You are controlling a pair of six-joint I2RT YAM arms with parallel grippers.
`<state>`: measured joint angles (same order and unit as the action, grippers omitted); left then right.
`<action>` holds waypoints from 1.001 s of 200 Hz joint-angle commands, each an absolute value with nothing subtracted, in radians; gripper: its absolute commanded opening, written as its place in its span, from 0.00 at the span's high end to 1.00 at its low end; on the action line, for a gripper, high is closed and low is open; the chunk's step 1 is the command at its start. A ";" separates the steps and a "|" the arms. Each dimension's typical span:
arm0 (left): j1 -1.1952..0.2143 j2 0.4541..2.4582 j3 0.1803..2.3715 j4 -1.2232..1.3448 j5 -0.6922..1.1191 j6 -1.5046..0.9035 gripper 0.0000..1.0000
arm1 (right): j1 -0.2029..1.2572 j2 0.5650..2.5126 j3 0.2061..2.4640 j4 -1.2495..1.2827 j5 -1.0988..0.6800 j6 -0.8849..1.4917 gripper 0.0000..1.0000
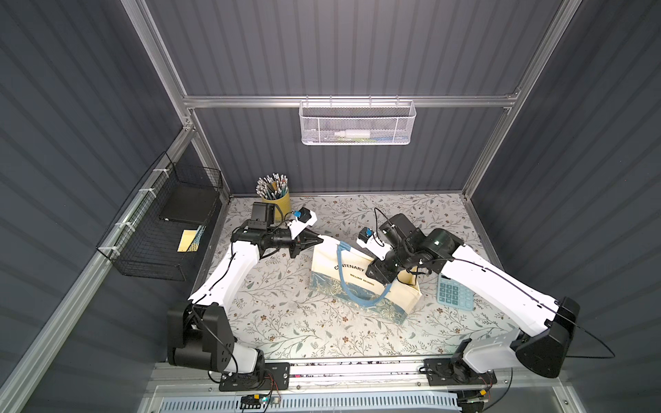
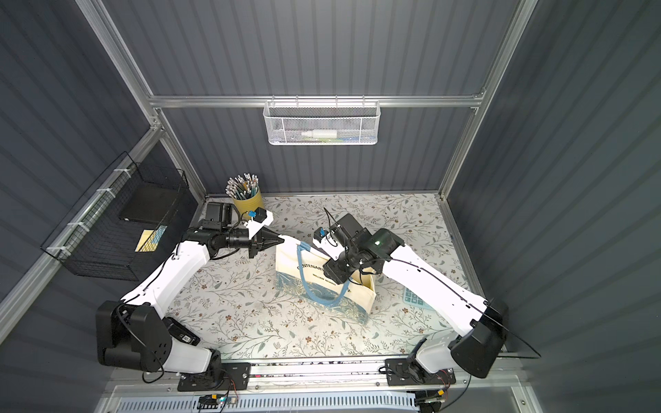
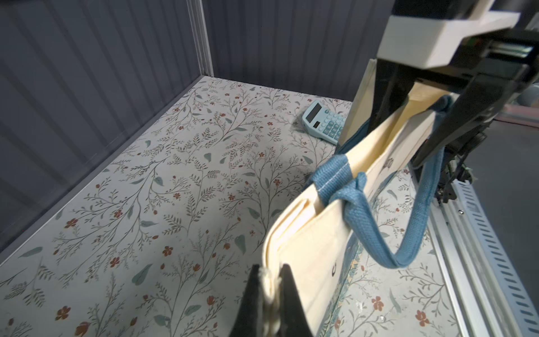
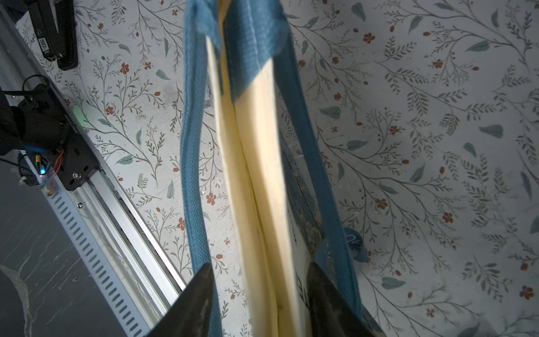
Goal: Put away the canvas bag
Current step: Press the canvas bag.
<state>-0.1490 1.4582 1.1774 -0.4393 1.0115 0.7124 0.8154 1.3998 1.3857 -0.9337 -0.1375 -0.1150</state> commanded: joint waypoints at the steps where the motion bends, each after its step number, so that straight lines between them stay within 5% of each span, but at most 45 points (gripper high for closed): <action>1: -0.143 1.460 1.197 -0.377 0.912 0.796 1.00 | 0.813 1.375 1.349 -0.971 -0.091 -0.087 0.47; 77: -0.107 1.462 1.242 -0.297 0.912 0.763 1.00 | 0.811 1.353 1.357 -0.980 0.015 -0.079 0.45; 95: -0.106 1.460 1.242 -0.299 0.919 0.763 1.00 | 0.812 1.351 1.359 -0.977 -0.034 -0.087 0.56; 118: -0.106 1.454 1.239 -0.290 0.948 0.743 1.00 | 0.812 1.348 1.364 -0.962 -0.095 -0.098 1.00; 133: -0.106 1.456 1.253 -0.278 1.006 0.693 1.00 | 0.812 1.356 1.372 -0.959 -0.124 -0.103 1.00; 148: -0.107 1.459 1.314 -0.309 1.069 0.660 0.67 | 0.812 1.364 1.383 -0.958 -0.137 -0.106 1.00; 165: -0.110 1.443 1.343 -0.330 1.100 0.645 0.50 | 0.811 1.370 1.390 -0.963 -0.114 -0.107 1.00; 182: -0.116 1.406 1.340 -0.308 1.065 0.627 0.21 | 0.811 1.370 1.388 -0.966 -0.093 -0.116 1.00; 200: -0.127 1.388 1.360 -0.279 1.065 0.615 0.15 | 0.812 1.361 1.385 -0.964 -0.086 -0.118 1.00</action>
